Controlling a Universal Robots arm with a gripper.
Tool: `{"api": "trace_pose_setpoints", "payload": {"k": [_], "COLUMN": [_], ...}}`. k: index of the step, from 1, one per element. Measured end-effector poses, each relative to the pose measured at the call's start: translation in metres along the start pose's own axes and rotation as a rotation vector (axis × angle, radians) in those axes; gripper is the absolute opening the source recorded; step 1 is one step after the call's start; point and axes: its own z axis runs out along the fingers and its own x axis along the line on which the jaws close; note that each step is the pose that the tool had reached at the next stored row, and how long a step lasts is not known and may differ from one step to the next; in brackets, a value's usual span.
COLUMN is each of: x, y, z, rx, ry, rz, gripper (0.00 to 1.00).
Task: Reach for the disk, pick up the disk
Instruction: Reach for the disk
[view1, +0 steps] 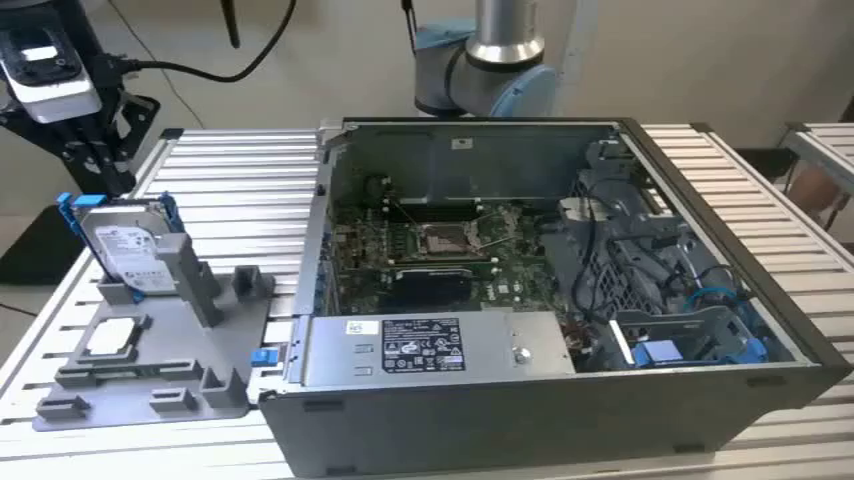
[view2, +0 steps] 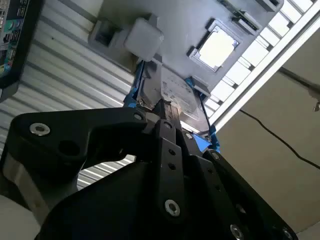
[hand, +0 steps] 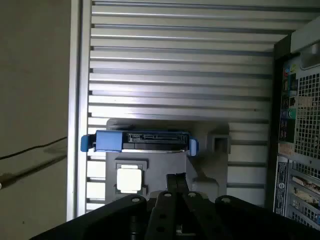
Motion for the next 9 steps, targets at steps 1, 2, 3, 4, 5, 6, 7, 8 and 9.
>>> {"api": "trace_pose_setpoints", "payload": {"k": [1,2,3,4,5,6,7,8,9], "x": [0.0000,0.0000,0.0000,0.0000,0.0000,0.0000,0.0000,0.0002,0.0005], "y": [0.0000,0.0000,0.0001,0.0001,0.0001,0.0001,0.0001,0.0002,0.0002], "z": [0.0000,0.0000,0.0000,0.0000,0.0000,0.0000,0.0000,0.0000,-0.0001], "rx": [0.0000,0.0000,0.0000,0.0000,0.0000,0.0000,0.0001,0.0000,0.0000], "ry": [0.0001,0.0000,0.0000,0.0000,0.0000,0.0000,0.0000,-0.0002,-0.0012], "rz": [0.000,0.000,0.000,0.000,0.000,0.000,0.000,0.000,0.000], "gripper": [0.00,0.00,0.00,0.00,0.00,0.00,0.00,0.00,0.00]}}
